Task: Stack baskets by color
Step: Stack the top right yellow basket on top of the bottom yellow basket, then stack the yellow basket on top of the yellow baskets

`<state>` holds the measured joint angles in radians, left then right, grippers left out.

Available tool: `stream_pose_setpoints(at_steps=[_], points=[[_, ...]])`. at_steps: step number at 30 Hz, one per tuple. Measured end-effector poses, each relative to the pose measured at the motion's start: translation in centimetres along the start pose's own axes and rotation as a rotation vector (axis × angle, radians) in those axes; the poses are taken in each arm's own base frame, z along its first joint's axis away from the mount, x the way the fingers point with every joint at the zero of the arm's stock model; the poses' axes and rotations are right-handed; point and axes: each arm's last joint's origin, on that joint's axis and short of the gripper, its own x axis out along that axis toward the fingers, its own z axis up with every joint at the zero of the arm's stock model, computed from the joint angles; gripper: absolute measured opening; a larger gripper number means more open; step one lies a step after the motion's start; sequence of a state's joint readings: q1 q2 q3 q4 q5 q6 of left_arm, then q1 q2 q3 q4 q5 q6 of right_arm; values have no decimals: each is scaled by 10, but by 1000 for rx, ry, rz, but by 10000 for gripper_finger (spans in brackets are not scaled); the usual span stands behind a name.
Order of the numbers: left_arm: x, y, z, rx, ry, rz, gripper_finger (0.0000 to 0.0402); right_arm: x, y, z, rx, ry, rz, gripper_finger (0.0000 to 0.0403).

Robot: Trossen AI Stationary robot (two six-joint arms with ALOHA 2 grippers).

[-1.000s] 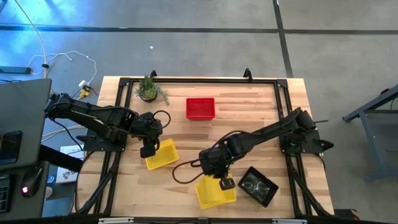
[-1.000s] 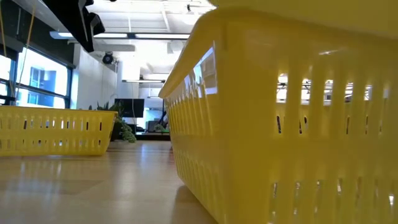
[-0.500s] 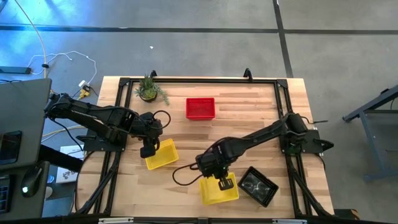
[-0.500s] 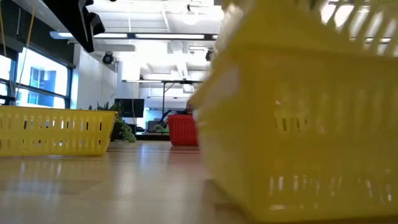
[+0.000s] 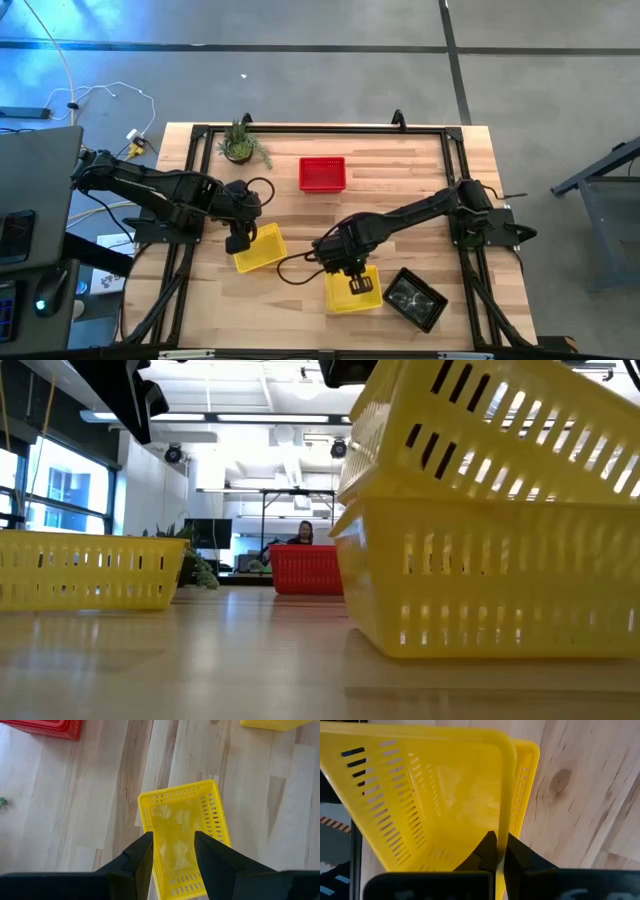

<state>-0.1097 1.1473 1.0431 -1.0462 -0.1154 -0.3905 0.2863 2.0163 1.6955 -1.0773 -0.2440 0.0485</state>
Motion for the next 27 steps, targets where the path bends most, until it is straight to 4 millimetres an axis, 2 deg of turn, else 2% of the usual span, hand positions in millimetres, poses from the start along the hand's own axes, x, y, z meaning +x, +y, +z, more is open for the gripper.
stream_pose_setpoints(at_steps=[8, 19, 27], points=[[0, 0, 0, 0, 0, 0, 129, -1, -3, 0, 2, 3, -1, 4], [0, 0, 0, 0, 0, 0, 129, -1, -5, -1, 13, 5, -44, 78], [0, 0, 0, 1, -6, 14, 129, -4, -11, 0, 71, -1, -54, 91]])
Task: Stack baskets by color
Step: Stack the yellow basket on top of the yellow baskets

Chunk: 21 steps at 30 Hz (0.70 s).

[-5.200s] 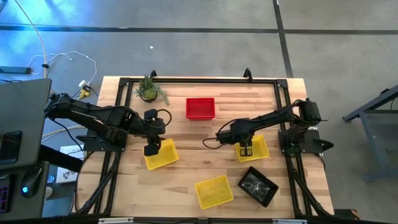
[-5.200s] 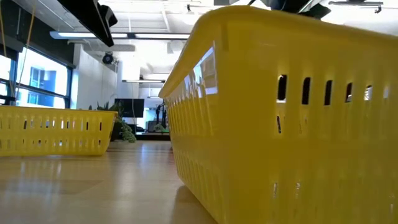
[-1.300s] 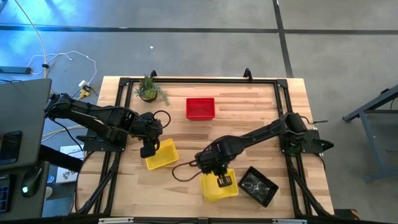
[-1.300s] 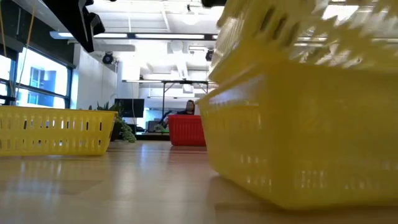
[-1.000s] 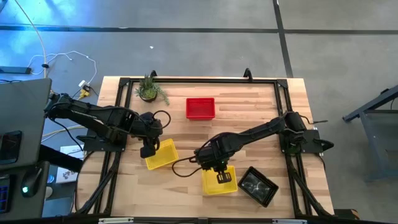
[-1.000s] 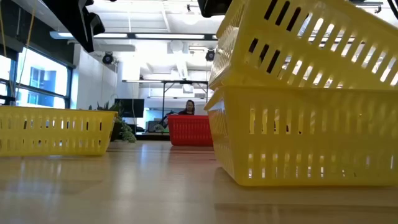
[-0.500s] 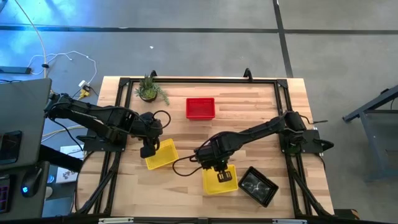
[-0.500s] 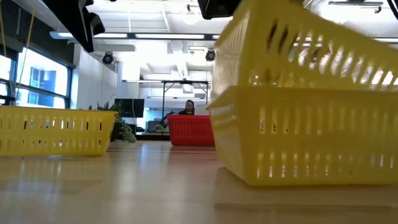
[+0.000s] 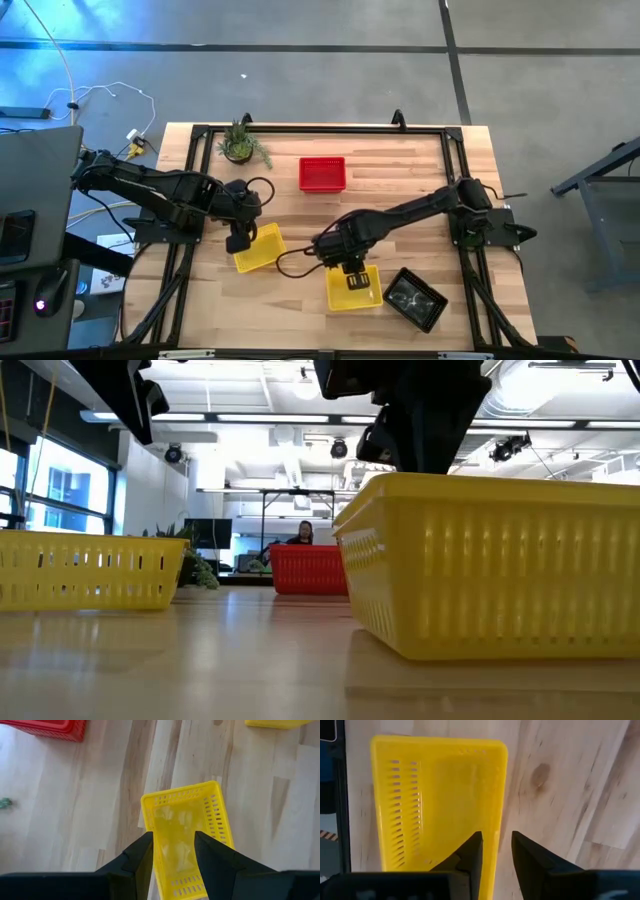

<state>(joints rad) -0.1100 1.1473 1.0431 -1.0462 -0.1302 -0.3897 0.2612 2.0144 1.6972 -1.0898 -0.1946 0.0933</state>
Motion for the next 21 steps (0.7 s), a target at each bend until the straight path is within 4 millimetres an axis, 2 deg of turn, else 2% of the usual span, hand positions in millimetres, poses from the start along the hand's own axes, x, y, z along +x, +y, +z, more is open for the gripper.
stream_pose_setpoints(at_steps=[5, 13, 21], points=[[0, 1, 0, -13, -13, 33, 129, -12, -5, 6, 11, -36, -48, 92], [0, 1, -1, -103, -8, 39, 129, -47, -16, 12, 54, -70, -143, 92], [27, 6, -17, -91, 34, 127, 129, -77, -35, 12, 76, -75, -192, 92]])
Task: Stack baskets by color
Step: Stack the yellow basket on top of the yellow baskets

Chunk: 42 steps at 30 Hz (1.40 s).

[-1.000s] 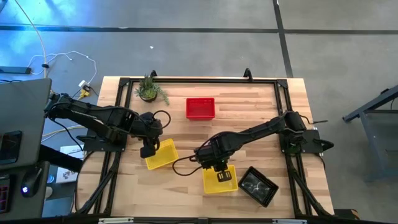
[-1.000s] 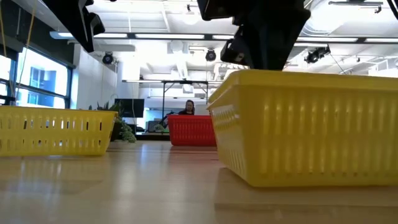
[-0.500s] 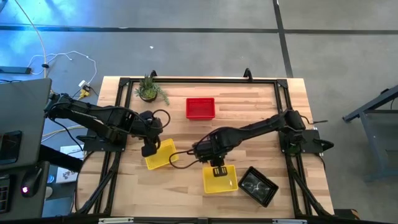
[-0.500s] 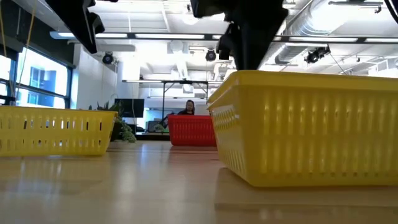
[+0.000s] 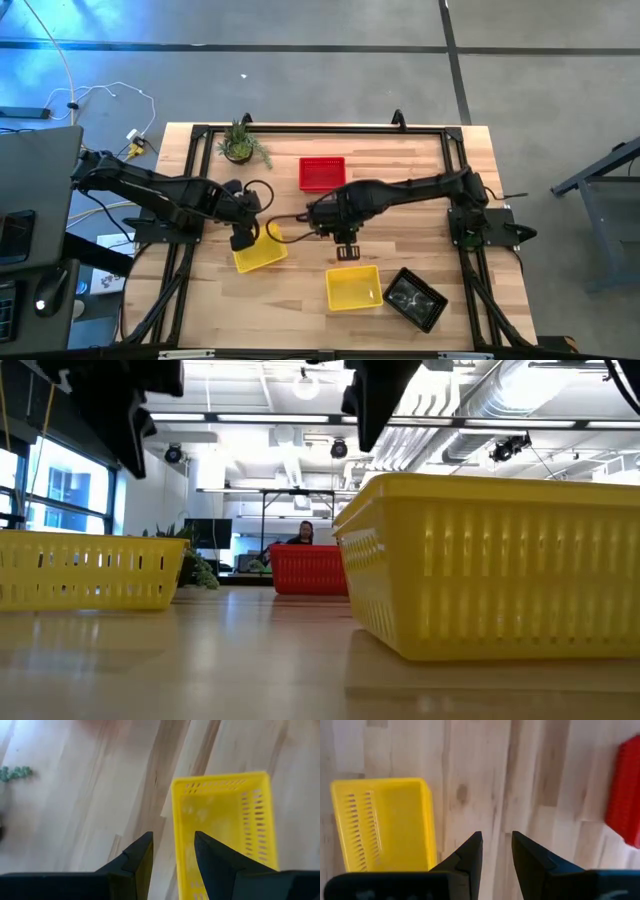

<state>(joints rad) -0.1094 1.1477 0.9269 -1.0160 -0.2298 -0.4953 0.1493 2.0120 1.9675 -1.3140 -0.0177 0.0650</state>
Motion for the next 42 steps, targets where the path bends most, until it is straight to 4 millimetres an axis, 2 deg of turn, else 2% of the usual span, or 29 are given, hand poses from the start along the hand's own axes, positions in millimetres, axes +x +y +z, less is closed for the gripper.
stream_pose_setpoints(at_steps=[6, 15, 22, 28, 42], points=[[12, 3, -6, -14, 29, 2, 129, -9, -19, 0, 42, 9, -11, 92], [38, 10, -16, -58, 69, -43, 129, -10, -45, -4, 107, 44, -24, 92], [43, 10, -18, -62, 81, -71, 129, -11, -59, -6, 131, 53, -30, 92], [49, 8, -17, -56, 109, -59, 129, -11, -69, -7, 140, 53, -34, 92], [89, -3, -16, -5, 272, -7, 129, -12, -75, -8, 142, 53, -37, 92]])
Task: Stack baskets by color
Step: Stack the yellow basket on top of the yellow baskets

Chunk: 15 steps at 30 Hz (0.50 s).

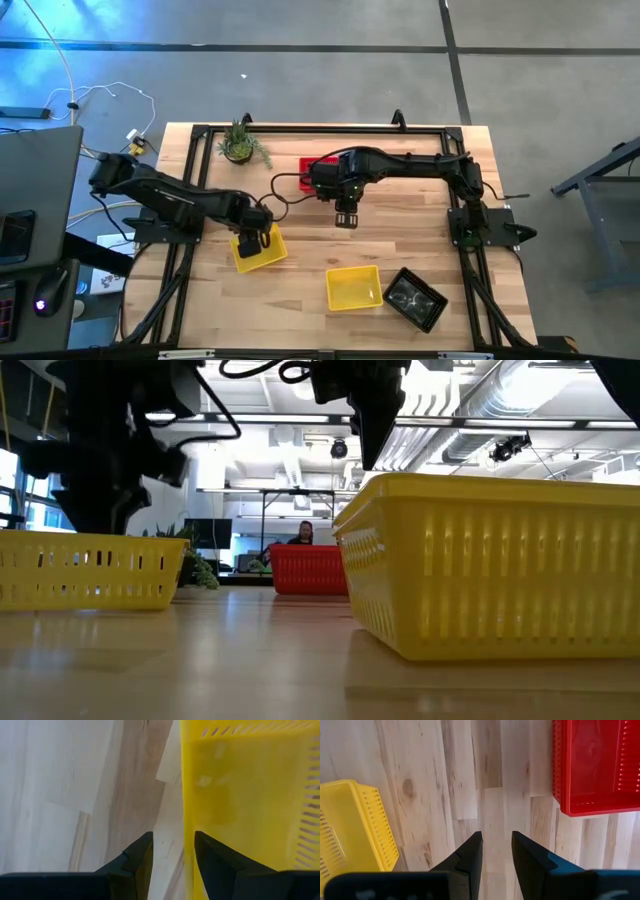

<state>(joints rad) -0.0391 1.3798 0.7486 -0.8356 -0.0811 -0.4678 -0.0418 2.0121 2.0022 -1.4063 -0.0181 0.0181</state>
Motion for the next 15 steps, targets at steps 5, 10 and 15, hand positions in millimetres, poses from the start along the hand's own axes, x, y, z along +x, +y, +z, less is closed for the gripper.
stream_pose_setpoints(at_steps=[5, 10, 15], points=[[6, -1, 1, 34, 26, 13, 114, 0, 0, 0, 3, 0, 0, 92], [6, -3, 3, 35, 19, -19, 46, 0, 1, 0, 11, 0, 1, 92], [6, -6, 8, 49, -36, -57, 9, 0, 4, 0, -14, 0, -16, 92]])
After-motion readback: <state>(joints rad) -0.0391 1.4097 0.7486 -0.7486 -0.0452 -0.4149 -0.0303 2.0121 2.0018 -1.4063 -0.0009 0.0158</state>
